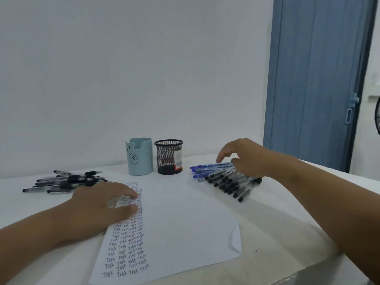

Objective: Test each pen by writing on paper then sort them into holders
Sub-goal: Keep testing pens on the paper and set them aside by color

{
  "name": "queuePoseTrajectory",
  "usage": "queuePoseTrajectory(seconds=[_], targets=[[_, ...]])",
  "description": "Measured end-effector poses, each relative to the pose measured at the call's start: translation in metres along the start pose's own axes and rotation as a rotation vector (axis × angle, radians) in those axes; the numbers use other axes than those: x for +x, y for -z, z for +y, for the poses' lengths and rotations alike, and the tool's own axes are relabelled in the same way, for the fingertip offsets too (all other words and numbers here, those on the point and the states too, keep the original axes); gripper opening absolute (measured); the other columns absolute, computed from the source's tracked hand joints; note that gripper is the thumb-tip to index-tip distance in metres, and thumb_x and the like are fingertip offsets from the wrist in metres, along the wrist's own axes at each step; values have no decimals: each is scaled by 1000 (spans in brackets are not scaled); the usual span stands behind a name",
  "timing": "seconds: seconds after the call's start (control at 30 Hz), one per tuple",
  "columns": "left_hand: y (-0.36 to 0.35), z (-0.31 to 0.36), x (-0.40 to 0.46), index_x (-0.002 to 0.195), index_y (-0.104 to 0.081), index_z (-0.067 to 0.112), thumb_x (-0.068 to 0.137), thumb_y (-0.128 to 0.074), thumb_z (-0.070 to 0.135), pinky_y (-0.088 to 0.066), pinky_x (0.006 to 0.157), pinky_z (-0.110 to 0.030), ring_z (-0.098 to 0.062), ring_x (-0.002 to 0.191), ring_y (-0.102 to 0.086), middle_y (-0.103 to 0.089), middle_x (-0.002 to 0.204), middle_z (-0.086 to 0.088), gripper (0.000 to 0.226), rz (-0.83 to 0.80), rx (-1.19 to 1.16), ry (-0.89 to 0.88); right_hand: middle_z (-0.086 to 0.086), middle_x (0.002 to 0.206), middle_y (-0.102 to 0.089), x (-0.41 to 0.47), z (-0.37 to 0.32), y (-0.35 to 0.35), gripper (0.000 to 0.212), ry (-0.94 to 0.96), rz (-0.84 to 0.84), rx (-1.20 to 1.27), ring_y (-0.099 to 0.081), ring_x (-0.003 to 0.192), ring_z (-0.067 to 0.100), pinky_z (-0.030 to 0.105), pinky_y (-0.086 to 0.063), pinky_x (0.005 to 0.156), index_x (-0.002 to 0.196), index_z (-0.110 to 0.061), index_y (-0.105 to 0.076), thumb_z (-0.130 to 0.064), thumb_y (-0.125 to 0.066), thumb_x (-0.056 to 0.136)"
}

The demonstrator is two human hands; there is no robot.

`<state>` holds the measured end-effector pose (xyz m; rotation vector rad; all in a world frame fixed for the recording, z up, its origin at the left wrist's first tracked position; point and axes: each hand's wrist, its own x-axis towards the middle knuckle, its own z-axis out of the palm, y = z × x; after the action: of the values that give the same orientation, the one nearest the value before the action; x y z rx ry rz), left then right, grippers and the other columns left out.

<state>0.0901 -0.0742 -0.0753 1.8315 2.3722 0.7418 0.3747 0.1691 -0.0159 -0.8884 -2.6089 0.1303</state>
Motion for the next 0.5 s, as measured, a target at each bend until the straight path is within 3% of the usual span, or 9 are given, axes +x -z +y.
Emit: queuePoseTrajectory(seconds=[0.13,0.23,0.3,0.43,0.5], targets=[[7,-10,5,110,-67,52,89,-57,60,-36,107,-31,15,119,-46,-58,118,38,24,130,-125,-6,-12,114,-62,16,-55,-14,47,149,-14,36,-61,100,4,22,-51,85,103,-38,-71,0,-46,90],[21,-19,12,100,-69,45,95,-62,41,-41,108,-38,1,114,-54,-63,110,31,10,229,-19,8,-17,102,-59,30,-103,-31,32,281,-70,28,-58,89,2,15,-47,84,111,-25,-73,-9,-49,97],[32,-31,15,96,-65,48,95,-64,30,-39,108,-41,-7,115,-54,-63,109,28,18,263,78,49,-17,98,-59,45,-126,-46,27,316,-107,45,-59,94,7,21,-49,88,111,-25,-73,-16,-52,97],[50,-71,13,93,-57,52,93,-61,14,-36,106,-39,-13,121,-49,-61,116,20,38,277,216,192,-22,88,-57,74,-157,-71,21,380,-162,30,-54,79,-3,4,-38,67,109,-25,-74,-20,-58,96],[56,-89,11,87,-54,57,93,-62,18,-36,107,-40,-11,123,-48,-60,120,21,41,242,244,218,-20,89,-62,85,-167,-79,20,418,-204,2,-55,80,-1,6,-38,67,107,-25,-75,-21,-59,95]])
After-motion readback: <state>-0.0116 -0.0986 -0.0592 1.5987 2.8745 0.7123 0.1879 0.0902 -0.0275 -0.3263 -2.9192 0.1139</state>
